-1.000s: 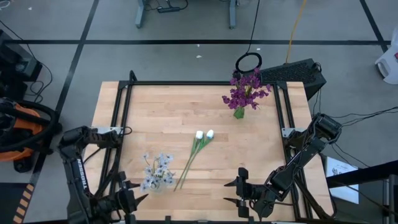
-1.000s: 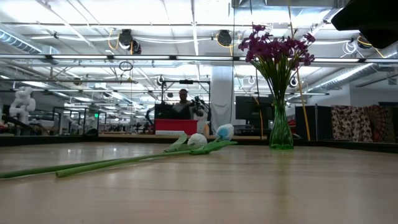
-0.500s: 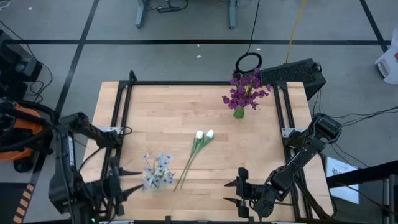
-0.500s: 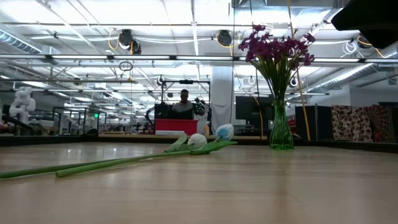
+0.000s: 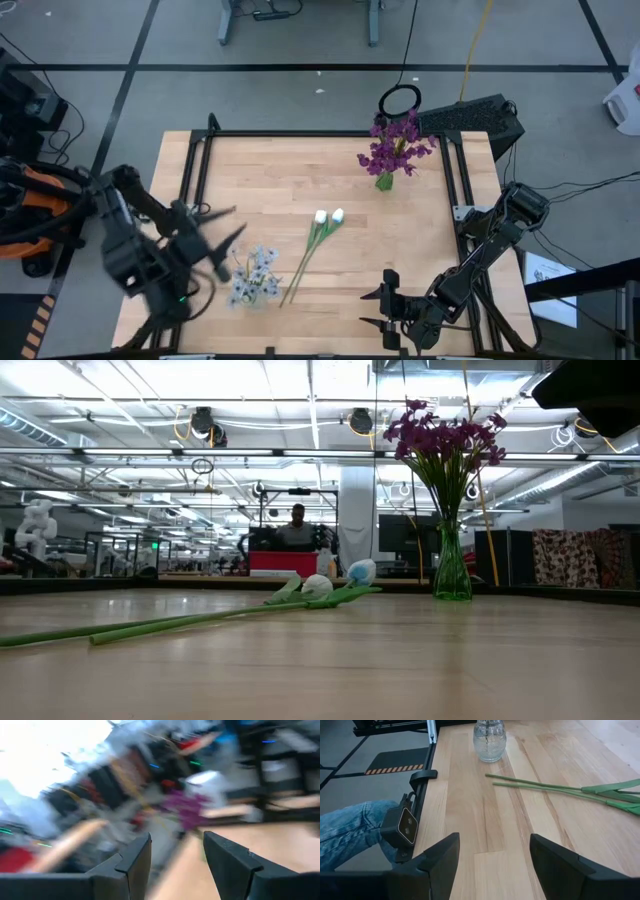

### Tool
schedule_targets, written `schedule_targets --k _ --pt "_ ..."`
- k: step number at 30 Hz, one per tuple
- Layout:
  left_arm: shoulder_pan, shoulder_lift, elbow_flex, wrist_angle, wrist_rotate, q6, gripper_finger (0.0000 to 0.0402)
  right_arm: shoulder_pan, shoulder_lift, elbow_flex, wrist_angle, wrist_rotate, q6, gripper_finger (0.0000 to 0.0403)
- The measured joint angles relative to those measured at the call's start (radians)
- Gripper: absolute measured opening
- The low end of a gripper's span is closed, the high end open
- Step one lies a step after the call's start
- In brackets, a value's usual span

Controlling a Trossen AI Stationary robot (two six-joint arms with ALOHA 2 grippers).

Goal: Sort flowers into vase by color
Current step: Put the left white flower into the transparent vase

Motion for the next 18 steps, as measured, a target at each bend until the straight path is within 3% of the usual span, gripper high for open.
schedule_targets --k 2,7,14,18 --pt "0.059 -0.001 0.0 0.0 -0.03 0.029 0.0187 0.0 0.0 0.0 0.0 -0.001 0.001 0.0233" --pt "0.207 0.002 -0.036 0.0 0.005 -0.053 0.0187 0.0 0.0 0.0 0.0 -0.001 0.0 0.0233" --pt "0.371 -0.012 -0.082 0.017 0.291 0.07 0.0159 0.0 0.0 0.0 -0.001 -0.003 0.0 0.0233" --pt "0.435 -0.044 -0.145 0.187 0.439 0.234 0.0124 0.0 0.0 0.0 -0.001 -0.003 -0.011 0.0233"
